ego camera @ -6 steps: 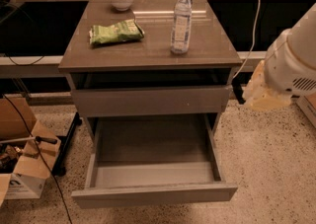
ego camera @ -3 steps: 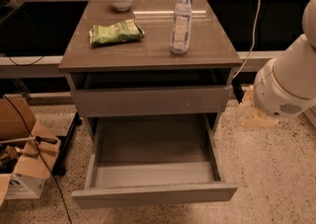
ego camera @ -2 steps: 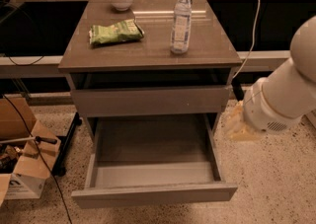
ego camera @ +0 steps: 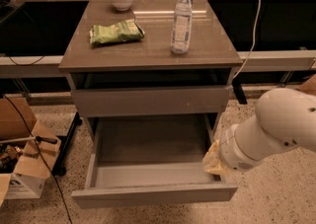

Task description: Close middle drawer

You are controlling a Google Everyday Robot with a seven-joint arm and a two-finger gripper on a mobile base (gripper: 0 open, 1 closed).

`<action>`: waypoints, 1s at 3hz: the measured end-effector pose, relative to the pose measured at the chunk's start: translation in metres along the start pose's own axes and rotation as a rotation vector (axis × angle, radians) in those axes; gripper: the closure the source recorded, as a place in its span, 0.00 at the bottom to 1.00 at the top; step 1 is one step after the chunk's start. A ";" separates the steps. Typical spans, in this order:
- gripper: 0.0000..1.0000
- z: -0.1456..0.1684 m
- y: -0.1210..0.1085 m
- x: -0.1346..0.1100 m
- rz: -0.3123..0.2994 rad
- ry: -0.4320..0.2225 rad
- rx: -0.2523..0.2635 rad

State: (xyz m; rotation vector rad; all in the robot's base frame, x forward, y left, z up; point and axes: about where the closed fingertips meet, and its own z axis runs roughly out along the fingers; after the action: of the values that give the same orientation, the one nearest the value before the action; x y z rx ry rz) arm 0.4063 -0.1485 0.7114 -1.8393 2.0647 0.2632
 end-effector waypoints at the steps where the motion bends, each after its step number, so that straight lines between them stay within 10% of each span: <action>1: 1.00 0.059 0.014 0.020 0.025 -0.023 -0.066; 3: 1.00 0.122 0.032 0.047 0.072 -0.037 -0.136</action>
Offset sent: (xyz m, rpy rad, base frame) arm -0.0270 0.0032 -0.1974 0.0742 0.2140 -0.0280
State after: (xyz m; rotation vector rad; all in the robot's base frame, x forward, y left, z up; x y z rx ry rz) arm 0.3883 -0.1424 0.5781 -1.8239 2.1378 0.4636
